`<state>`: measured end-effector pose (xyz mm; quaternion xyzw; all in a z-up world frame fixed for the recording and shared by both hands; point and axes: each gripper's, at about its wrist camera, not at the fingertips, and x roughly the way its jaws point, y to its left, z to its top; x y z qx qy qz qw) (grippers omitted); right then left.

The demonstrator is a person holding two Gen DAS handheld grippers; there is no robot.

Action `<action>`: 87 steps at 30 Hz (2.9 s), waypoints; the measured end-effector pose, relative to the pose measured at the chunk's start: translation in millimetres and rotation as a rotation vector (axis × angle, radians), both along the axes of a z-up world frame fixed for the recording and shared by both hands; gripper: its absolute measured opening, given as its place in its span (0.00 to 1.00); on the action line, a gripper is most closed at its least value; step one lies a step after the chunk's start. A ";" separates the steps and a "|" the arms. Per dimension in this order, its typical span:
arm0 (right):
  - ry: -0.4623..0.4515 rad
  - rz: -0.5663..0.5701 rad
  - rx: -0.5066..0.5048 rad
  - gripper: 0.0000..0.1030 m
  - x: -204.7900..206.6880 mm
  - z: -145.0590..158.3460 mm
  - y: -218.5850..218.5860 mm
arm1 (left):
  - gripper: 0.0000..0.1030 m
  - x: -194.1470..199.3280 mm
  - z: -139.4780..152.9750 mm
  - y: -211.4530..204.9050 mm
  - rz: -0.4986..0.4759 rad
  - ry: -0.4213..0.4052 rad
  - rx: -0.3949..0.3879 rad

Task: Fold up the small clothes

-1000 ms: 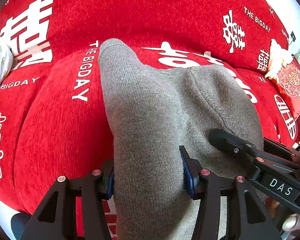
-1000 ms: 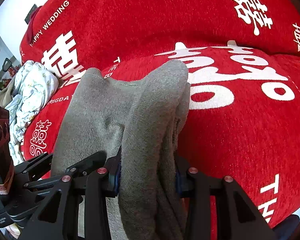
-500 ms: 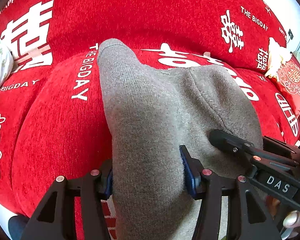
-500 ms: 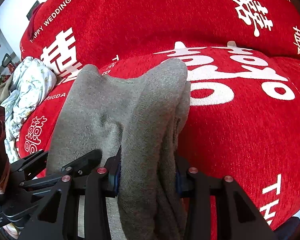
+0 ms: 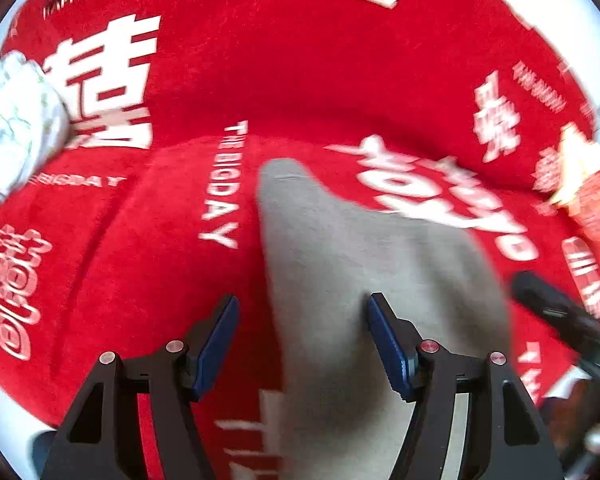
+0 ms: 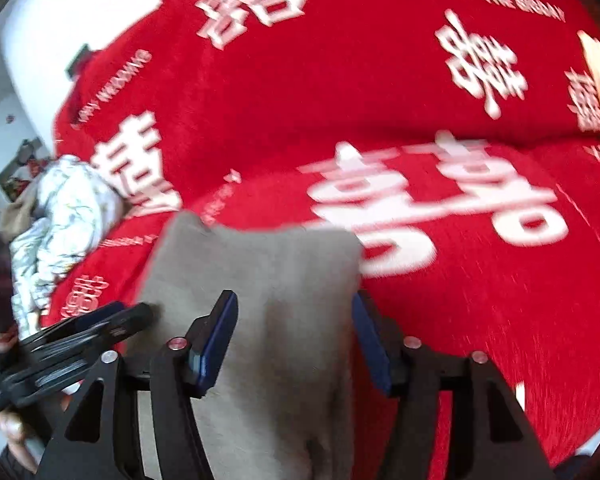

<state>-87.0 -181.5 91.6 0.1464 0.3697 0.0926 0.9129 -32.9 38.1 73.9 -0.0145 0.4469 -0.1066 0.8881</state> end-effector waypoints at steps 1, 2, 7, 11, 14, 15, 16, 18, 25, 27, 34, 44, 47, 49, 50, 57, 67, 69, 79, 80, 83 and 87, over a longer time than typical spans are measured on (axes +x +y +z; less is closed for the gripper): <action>0.008 0.045 0.030 0.68 7.0 -0.8 4.6 | 0.65 5.5 -3.9 -3.6 0.003 0.009 0.036; 0.029 0.072 0.047 0.68 12.8 -4.7 7.9 | 0.65 10.7 -9.4 -8.4 0.006 0.020 0.078; 0.189 0.068 -0.007 0.68 40.5 -47.2 18.6 | 0.73 11.3 -23.4 -20.7 0.002 -0.003 0.183; 0.140 0.102 -0.079 0.68 21.3 -31.7 32.0 | 0.73 -2.5 -13.2 -14.3 -0.004 -0.016 0.145; 0.057 0.160 -0.100 0.68 -11.1 -19.4 45.6 | 0.73 -24.9 -7.4 -12.2 -0.023 -0.052 0.139; 0.041 0.180 -0.104 0.69 -22.0 -20.1 48.7 | 0.73 -32.9 -6.9 -12.9 -0.030 -0.067 0.143; 0.037 0.193 -0.111 0.69 -31.1 -22.2 47.9 | 0.73 -38.7 -7.2 -13.3 -0.038 -0.078 0.143; 0.052 0.216 -0.151 0.70 -43.8 -34.0 54.8 | 0.73 -49.9 -10.0 -15.5 -0.048 -0.093 0.155; 0.024 0.224 -0.311 0.72 -76.8 -58.5 62.5 | 0.73 -67.0 -17.1 -12.1 -0.059 -0.095 0.122; 0.033 0.230 -0.328 0.72 -85.0 -62.9 61.1 | 0.73 -71.5 -18.0 -10.6 -0.064 -0.088 0.109; 0.021 0.211 -0.378 0.78 -112.5 -55.2 63.4 | 0.98 -102.3 -5.4 -2.5 -0.046 -0.135 0.101; -0.045 0.141 -0.399 0.79 -127.8 -28.6 60.7 | 0.99 -135.2 24.4 -8.1 -0.028 -0.258 0.152; -0.052 0.116 -0.383 0.79 -129.0 -23.6 54.4 | 0.99 -139.5 31.6 -6.0 -0.048 -0.252 0.099; -0.056 0.102 -0.374 0.79 -129.8 -20.3 51.3 | 0.99 -141.7 36.5 -2.5 -0.045 -0.251 0.054; -0.058 0.099 -0.371 0.79 -129.6 -18.9 50.6 | 0.99 -142.7 38.9 -1.3 -0.038 -0.249 0.044; -0.086 0.087 -0.370 0.79 -134.9 -6.7 49.9 | 0.99 -157.2 49.8 7.1 0.071 -0.290 0.047; -0.101 0.087 -0.374 0.79 -137.6 1.6 51.0 | 0.99 -164.4 54.6 -3.7 0.020 -0.276 0.083; -0.103 0.085 -0.375 0.79 -138.4 3.2 51.0 | 0.99 -166.7 55.9 -5.1 0.014 -0.279 0.084; -0.113 0.079 -0.370 0.79 -141.0 8.7 50.3 | 0.99 -170.7 58.4 -6.6 0.014 -0.281 0.081; -0.113 0.078 -0.369 0.79 -141.2 9.0 50.2 | 0.99 -171.3 58.5 -6.8 0.014 -0.280 0.082; -0.113 0.078 -0.369 0.79 -141.0 8.5 50.3 | 0.99 -171.9 58.8 -7.2 0.014 -0.282 0.081; -0.113 0.078 -0.369 0.79 -141.1 9.2 50.0 | 0.99 -173.9 58.4 -6.9 0.018 -0.288 0.084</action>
